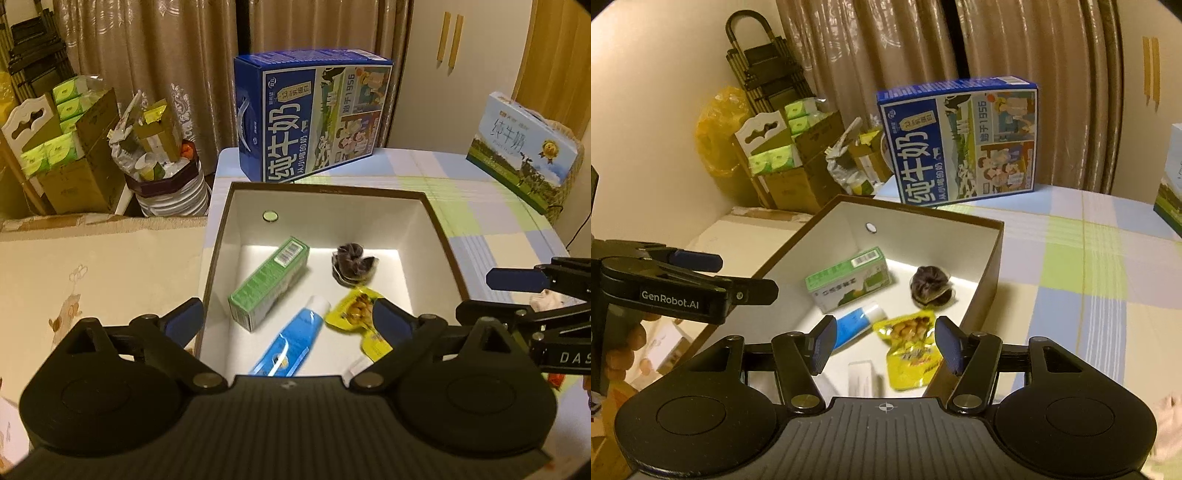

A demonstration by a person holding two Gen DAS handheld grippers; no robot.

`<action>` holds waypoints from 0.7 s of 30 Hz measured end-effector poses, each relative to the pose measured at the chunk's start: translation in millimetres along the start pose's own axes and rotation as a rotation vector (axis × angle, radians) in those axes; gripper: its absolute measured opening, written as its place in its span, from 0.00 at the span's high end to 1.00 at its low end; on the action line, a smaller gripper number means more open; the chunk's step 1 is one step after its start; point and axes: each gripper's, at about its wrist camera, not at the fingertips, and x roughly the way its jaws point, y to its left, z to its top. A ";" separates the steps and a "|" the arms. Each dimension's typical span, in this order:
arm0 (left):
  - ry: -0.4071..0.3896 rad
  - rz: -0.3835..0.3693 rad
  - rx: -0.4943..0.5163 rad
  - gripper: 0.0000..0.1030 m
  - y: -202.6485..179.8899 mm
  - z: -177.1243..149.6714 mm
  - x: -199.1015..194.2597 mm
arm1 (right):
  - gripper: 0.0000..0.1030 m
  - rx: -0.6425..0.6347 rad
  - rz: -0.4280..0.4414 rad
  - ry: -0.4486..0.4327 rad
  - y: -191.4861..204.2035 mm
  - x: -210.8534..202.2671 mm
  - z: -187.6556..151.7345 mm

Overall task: Organize objects
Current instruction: 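Withdraw both tools from the box toward the white clip and red candy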

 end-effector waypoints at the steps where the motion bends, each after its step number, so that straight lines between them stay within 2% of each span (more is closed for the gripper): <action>1: 0.002 0.000 -0.005 0.07 -1.0 -3.5 -4.6 | 0.45 0.001 0.002 0.002 1.2 -3.5 -2.2; 12: 0.023 -0.010 -0.046 0.06 -16.4 -45.3 -46.9 | 0.45 0.019 0.023 0.017 10.6 -43.4 -26.7; 21: 0.038 0.015 -0.079 0.06 -28.9 -72.6 -71.0 | 0.45 0.017 0.048 0.030 12.9 -68.1 -45.3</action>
